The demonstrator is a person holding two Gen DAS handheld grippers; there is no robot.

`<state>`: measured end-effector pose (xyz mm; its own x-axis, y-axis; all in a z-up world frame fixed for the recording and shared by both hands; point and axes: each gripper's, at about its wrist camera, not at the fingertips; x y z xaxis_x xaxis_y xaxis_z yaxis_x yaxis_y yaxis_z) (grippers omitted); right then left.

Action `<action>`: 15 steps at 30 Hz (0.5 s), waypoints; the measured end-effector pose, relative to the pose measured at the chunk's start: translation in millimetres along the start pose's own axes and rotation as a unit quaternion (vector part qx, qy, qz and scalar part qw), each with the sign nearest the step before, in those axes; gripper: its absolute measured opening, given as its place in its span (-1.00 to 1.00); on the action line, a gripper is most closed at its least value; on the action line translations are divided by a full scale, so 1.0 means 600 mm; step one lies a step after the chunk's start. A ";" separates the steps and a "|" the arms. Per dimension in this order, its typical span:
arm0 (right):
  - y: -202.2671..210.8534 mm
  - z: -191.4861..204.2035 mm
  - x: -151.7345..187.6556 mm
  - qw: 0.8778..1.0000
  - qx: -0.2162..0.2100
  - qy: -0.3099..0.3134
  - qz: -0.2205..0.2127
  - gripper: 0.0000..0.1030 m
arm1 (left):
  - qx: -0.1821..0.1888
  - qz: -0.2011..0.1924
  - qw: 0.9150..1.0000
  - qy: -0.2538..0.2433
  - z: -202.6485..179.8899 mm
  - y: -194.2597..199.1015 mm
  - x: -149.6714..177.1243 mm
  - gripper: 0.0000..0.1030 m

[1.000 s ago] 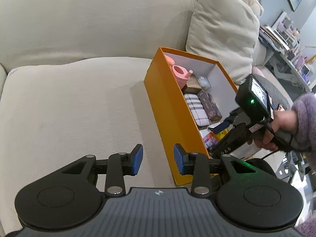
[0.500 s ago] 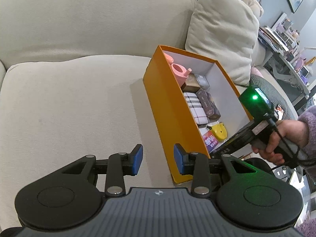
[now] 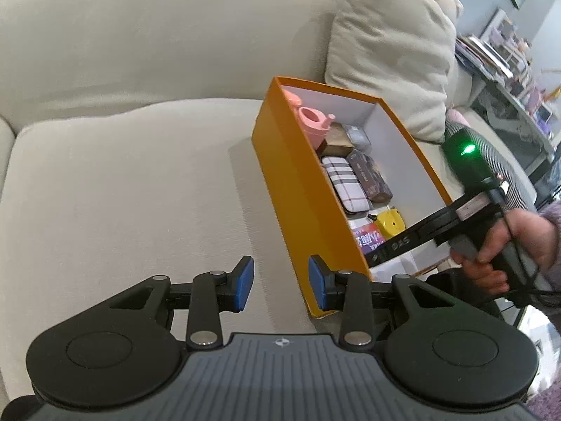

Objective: Organize rigid objects

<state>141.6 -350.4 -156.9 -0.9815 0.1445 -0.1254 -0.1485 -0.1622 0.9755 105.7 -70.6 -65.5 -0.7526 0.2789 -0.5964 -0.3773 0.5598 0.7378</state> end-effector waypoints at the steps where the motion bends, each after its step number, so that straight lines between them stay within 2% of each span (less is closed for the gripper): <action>1: 0.000 -0.019 -0.008 1.000 0.002 0.003 -0.018 -0.60 | -0.005 -0.001 1.000 -0.005 -0.009 0.002 0.000 -0.18; 4: 0.052 -0.014 0.019 0.997 0.004 -0.001 -0.081 -0.59 | -0.025 -0.011 0.999 -0.019 -0.034 0.010 0.000 -0.18; 6: 0.091 -0.005 0.042 0.992 0.004 -0.004 -0.125 -0.58 | -0.041 -0.030 0.998 -0.029 -0.054 0.025 0.000 -0.06; 8: 0.131 0.015 0.066 0.985 0.004 -0.006 -0.173 -0.49 | -0.056 -0.058 0.996 -0.039 -0.072 0.046 0.001 0.03; 13: 0.227 0.059 0.138 0.956 0.004 -0.008 -0.292 -0.26 | -0.103 -0.143 0.983 -0.044 -0.112 0.105 0.014 0.24; 15: 0.257 0.077 0.171 0.940 0.003 -0.006 -0.340 -0.12 | -0.124 -0.178 0.975 -0.043 -0.127 0.126 0.021 0.44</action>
<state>23.4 -315.3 -10.7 -0.6577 0.2243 -0.7191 -0.7412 -0.0231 0.6708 26.7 -84.1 6.9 -0.5072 0.1714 -0.8446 -0.7327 0.4303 0.5273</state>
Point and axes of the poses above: each gripper's, at about its wrist camera, not at the fingertips, and y roughly against the way its jaws point, z to its left, x to its underside, and after that the axes turned 3 degrees about x, right-handed
